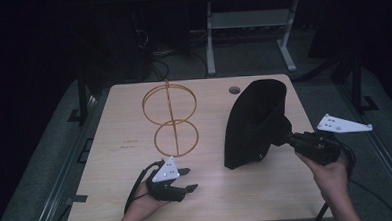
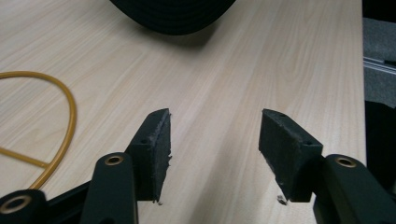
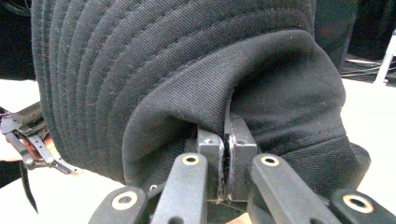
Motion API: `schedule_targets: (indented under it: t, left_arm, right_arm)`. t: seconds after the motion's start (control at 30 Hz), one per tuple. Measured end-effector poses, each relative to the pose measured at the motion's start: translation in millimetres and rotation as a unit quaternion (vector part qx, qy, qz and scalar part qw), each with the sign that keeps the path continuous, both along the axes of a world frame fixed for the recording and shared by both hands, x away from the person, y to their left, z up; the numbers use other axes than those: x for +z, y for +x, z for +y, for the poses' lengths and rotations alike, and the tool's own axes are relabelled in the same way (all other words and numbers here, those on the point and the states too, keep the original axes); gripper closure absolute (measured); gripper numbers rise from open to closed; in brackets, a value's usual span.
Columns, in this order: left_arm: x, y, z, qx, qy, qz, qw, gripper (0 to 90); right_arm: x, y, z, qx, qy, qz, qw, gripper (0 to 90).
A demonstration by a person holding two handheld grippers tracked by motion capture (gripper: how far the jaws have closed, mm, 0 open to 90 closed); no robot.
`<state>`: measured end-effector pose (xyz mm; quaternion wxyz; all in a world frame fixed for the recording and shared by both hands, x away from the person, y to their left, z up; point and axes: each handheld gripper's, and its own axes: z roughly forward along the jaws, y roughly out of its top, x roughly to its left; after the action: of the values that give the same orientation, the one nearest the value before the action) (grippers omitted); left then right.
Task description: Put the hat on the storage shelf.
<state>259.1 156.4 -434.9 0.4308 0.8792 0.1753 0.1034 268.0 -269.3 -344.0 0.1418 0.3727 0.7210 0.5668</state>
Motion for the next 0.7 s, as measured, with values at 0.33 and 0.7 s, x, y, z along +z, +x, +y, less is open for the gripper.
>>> schedule_targets:
  t: [0.33, 0.7]
  left_arm:
    - [-3.7, 0.8, 0.1, 0.006, -0.002, 0.006, 1.0000, 40.0]
    - [-6.1, 0.3, -1.0, 0.004, 0.007, 0.003, 1.0000, 38.9]
  right_arm:
    - [15.5, 11.5, 5.2, 0.008, 0.002, -0.002, 1.0000, 86.6]
    - [34.7, 20.0, 15.7, 0.021, -0.002, -0.004, 0.9998, 86.5]
